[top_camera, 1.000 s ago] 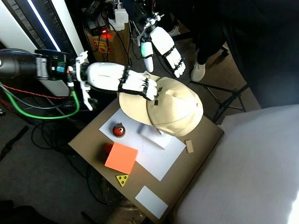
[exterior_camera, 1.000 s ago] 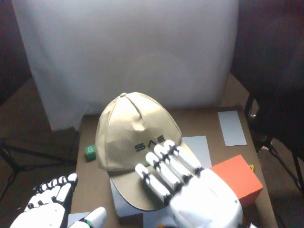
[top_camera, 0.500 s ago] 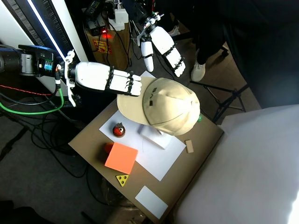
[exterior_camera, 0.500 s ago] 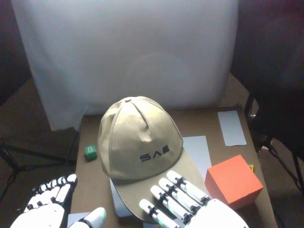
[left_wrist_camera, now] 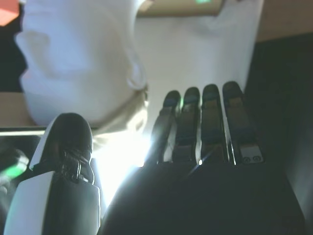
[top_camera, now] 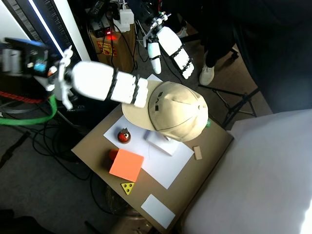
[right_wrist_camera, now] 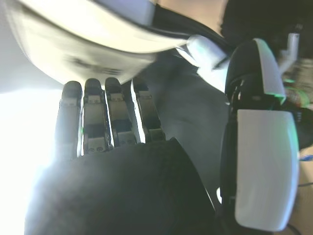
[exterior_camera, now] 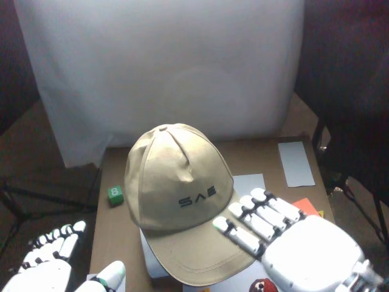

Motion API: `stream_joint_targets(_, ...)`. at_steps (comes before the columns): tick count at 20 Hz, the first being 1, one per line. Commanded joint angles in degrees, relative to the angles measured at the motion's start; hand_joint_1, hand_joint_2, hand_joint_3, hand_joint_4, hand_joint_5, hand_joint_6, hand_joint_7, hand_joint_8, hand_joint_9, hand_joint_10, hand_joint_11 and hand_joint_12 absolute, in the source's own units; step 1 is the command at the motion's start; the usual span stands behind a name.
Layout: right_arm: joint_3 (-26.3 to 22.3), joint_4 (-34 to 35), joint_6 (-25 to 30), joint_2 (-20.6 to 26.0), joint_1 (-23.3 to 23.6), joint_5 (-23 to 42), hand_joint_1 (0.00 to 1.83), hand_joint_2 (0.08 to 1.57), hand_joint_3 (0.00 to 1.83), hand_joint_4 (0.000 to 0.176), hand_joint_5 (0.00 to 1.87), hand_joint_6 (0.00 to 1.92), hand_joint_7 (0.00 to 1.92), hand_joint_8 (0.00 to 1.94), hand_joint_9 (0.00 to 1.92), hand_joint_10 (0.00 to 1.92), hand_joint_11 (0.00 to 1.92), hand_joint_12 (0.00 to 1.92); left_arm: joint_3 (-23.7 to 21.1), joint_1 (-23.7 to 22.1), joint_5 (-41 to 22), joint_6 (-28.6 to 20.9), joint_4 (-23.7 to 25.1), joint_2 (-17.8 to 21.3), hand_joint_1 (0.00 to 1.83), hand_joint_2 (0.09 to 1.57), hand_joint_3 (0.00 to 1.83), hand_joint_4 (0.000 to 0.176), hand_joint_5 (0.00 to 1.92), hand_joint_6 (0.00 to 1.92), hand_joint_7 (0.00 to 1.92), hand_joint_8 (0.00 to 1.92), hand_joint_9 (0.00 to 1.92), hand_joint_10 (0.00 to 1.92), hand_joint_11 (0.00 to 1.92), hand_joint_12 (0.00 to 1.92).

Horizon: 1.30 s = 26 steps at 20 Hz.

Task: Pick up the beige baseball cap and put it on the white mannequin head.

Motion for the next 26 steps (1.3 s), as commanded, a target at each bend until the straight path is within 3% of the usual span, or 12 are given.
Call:
stream_joint_targets(1, -0.55, -2.97, -0.11, 0.77, 1.41, 2.24, 0.48, 0.96, 0.0, 0.072, 0.05, 0.01, 0.02, 0.01, 0.0, 0.0, 0.05, 0.02, -0.21, -0.81, -6.86, 0.95, 1.0, 0.95, 0.0, 1.21, 0.0, 0.0, 0.03, 0.01, 0.0, 0.0, 0.0, 0.0, 0.01, 0.01)
stream_joint_targets(6, -0.34, 13.92, -2.06, 4.99, 9.48, -9.8, 0.56, 0.94, 0.0, 0.066, 0.2, 0.01, 0.22, 0.01, 0.2, 0.02, 0.0, 0.73, -6.3, -8.27, -0.88, 15.28, -9.41, 9.29, 0.0, 1.21, 0.0, 0.0, 0.21, 0.01, 0.15, 0.01, 0.13, 0.01, 0.12, 0.11)
stream_joint_targets(9, -0.34, 19.31, -3.61, 5.43, 11.58, -9.91, 0.63, 0.93, 0.0, 0.009, 0.61, 0.05, 0.61, 0.05, 0.62, 0.12, 0.22, 1.35, -10.12, -12.12, 5.93, 21.58, -15.56, 13.7, 0.03, 1.2, 0.0, 0.0, 0.55, 0.01, 0.52, 0.01, 0.55, 0.03, 0.14, 0.81)
stream_joint_targets(11, -0.34, 20.51, -3.99, 5.58, 12.44, -9.48, 0.72, 0.95, 0.0, 0.0, 0.86, 0.08, 0.83, 0.1, 0.59, 0.98, 0.49, 1.68, -13.93, -15.93, 6.32, 31.3, -22.49, 16.5, 0.1, 1.19, 0.0, 0.0, 0.74, 0.04, 0.78, 0.06, 0.82, 0.11, 0.37, 0.92)
stream_joint_targets(12, -0.35, 20.51, -4.28, 5.52, 12.75, -8.62, 0.76, 0.97, 0.0, 0.0, 0.82, 0.5, 0.79, 0.52, 0.57, 1.41, 0.64, 1.83, -16.13, -17.61, 6.55, 34.76, -25.77, 17.98, 0.17, 1.2, 0.0, 0.0, 0.88, 0.13, 0.87, 0.35, 0.83, 0.55, 0.53, 1.12)
stream_joint_targets(14, -0.32, 20.5, -4.45, 5.48, 13.08, -8.33, 0.76, 0.98, 0.0, 0.0, 0.66, 0.96, 0.65, 0.92, 0.53, 1.6, 0.68, 1.9, -19.29, -19.23, 6.73, 35.46, -27.96, 19.7, 0.18, 1.19, 0.0, 0.0, 0.9, 0.19, 0.75, 0.75, 0.72, 0.96, 0.54, 1.22)
stream_joint_targets(15, -0.32, 20.5, -4.58, 5.45, 13.1, -8.24, 0.86, 1.0, 0.0, 0.0, 0.62, 1.73, 0.75, 1.74, 0.94, 1.86, 1.16, 1.92, -21.04, -20.12, 6.68, 35.32, -27.91, 20.43, 0.44, 1.21, 0.0, 0.0, 0.99, 1.07, 1.0, 1.39, 0.93, 1.61, 0.81, 1.78)
stream_joint_targets(16, -0.32, 20.49, -4.67, 5.43, 12.96, -8.21, 0.88, 1.03, 0.01, 0.0, 0.73, 1.88, 0.91, 1.9, 1.13, 1.91, 1.36, 1.92, -22.86, -21.58, 6.08, 35.84, -27.98, 21.17, 0.54, 1.21, 0.0, 0.0, 0.94, 1.47, 0.97, 1.76, 0.97, 1.86, 0.94, 1.89)
stream_joint_targets(20, -0.34, 19.89, -4.87, 5.26, 12.67, -7.71, 0.89, 1.05, 0.01, 0.0, 0.82, 1.92, 1.02, 1.94, 1.25, 1.92, 1.49, 1.92, -27.29, -26.33, 4.74, 38.26, -27.2, 22.44, 0.59, 1.22, 0.0, 0.0, 0.88, 1.73, 0.93, 1.91, 0.98, 1.92, 1.0, 1.92)
stream_joint_targets(22, -0.37, 19.81, -4.89, 5.16, 12.74, -7.58, 0.8, 1.21, 0.01, 0.0, 1.2, 1.92, 1.44, 1.94, 1.64, 1.92, 1.85, 1.92, -27.8, -27.33, 4.83, 38.26, -26.52, 21.95, 0.75, 1.23, 0.0, 0.0, 1.06, 1.91, 1.28, 1.92, 1.33, 1.92, 1.39, 1.92)
stream_joint_targets(24, -0.5, 19.68, -5.06, 5.07, 12.75, -7.35, 0.78, 1.3, 0.0, 0.154, 1.26, 1.92, 1.48, 1.94, 1.66, 1.92, 1.88, 1.92, -28.12, -28.28, 5.27, 38.23, -26.03, 21.26, 0.79, 1.24, 0.0, 0.0, 1.1, 1.92, 1.33, 1.92, 1.41, 1.92, 1.47, 1.92)
stream_joint_targets(26, -0.75, 19.61, -5.72, 4.91, 12.65, -6.76, 0.81, 1.33, 0.01, 0.176, 1.26, 1.92, 1.48, 1.94, 1.66, 1.92, 1.88, 1.92, -28.15, -28.72, 5.84, 37.37, -24.24, 21.11, 0.83, 1.25, 0.0, 0.0, 1.13, 1.92, 1.37, 1.92, 1.47, 1.92, 1.54, 1.92)
